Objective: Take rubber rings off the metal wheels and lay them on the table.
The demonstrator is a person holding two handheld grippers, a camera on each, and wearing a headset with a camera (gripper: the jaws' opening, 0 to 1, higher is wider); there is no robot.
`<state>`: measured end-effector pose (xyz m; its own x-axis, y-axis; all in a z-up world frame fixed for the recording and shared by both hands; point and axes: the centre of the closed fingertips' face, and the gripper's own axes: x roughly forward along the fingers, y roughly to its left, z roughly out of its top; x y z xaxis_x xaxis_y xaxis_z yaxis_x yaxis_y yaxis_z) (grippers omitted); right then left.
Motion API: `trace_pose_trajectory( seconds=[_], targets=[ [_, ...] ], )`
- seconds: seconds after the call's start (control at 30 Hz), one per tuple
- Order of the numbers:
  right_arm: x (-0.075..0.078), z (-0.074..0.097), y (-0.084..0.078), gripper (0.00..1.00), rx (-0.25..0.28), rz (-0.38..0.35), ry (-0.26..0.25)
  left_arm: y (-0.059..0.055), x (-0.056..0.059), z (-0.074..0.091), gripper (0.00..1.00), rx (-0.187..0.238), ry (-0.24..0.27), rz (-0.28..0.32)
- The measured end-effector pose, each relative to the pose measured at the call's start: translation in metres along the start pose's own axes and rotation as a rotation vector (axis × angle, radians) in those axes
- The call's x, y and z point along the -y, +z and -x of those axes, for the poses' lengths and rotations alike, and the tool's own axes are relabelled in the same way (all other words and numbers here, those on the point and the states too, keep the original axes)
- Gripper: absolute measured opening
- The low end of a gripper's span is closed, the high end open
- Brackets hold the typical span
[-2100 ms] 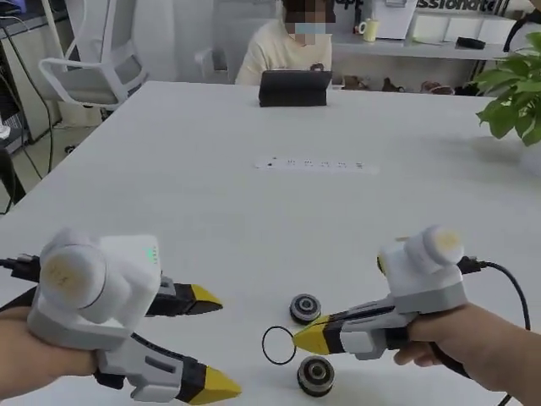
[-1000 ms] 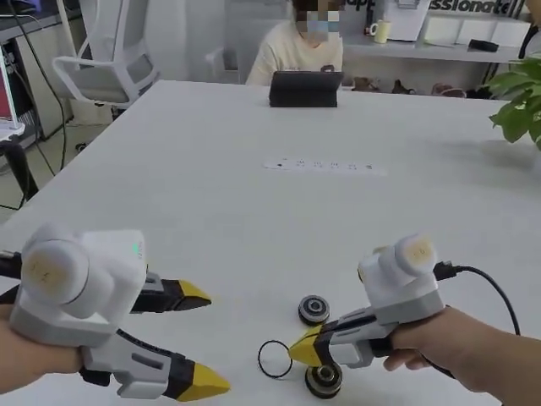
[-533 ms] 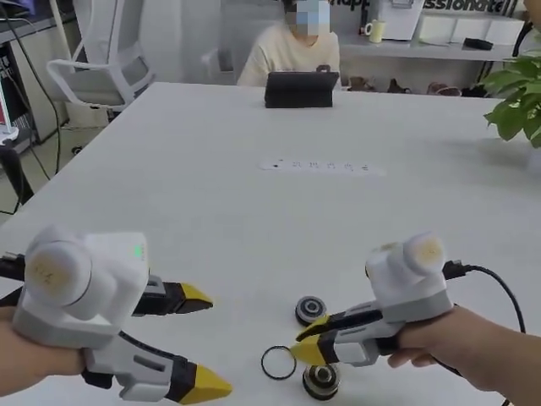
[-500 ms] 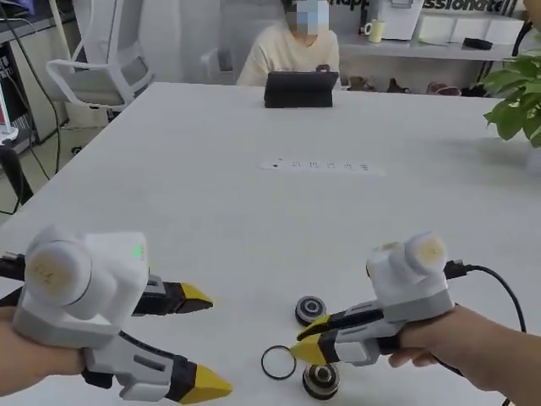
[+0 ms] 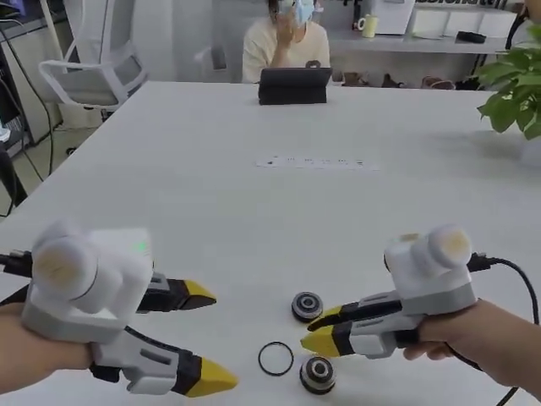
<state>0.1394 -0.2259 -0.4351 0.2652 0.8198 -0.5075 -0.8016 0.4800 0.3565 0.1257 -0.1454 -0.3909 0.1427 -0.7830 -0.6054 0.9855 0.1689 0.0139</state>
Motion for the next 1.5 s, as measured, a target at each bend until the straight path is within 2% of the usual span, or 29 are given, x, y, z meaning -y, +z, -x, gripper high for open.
trace_pose_trajectory(
  seconds=[0.63,0.77,0.9,1.13,1.5],
  targets=[
    [-0.001,0.023,-0.021,0.19,-0.009,0.033,-0.03,0.009,-0.005,-0.024,0.55,-0.013,-0.029,-0.019],
    [-0.001,0.024,-0.027,0.19,-0.023,0.045,-0.035,0.014,-0.002,-0.031,0.54,-0.001,-0.048,-0.008],
    [-0.002,0.023,-0.032,0.2,-0.029,0.057,-0.033,0.013,0.001,-0.04,0.53,-0.023,-0.067,-0.028],
    [-0.001,0.021,-0.039,0.21,-0.042,0.076,-0.041,0.019,0.004,-0.052,0.52,-0.017,-0.093,-0.03],
    [-0.001,0.018,-0.05,0.22,-0.066,0.11,-0.048,0.016,0.013,-0.07,0.48,-0.028,-0.132,-0.031]
  ],
)
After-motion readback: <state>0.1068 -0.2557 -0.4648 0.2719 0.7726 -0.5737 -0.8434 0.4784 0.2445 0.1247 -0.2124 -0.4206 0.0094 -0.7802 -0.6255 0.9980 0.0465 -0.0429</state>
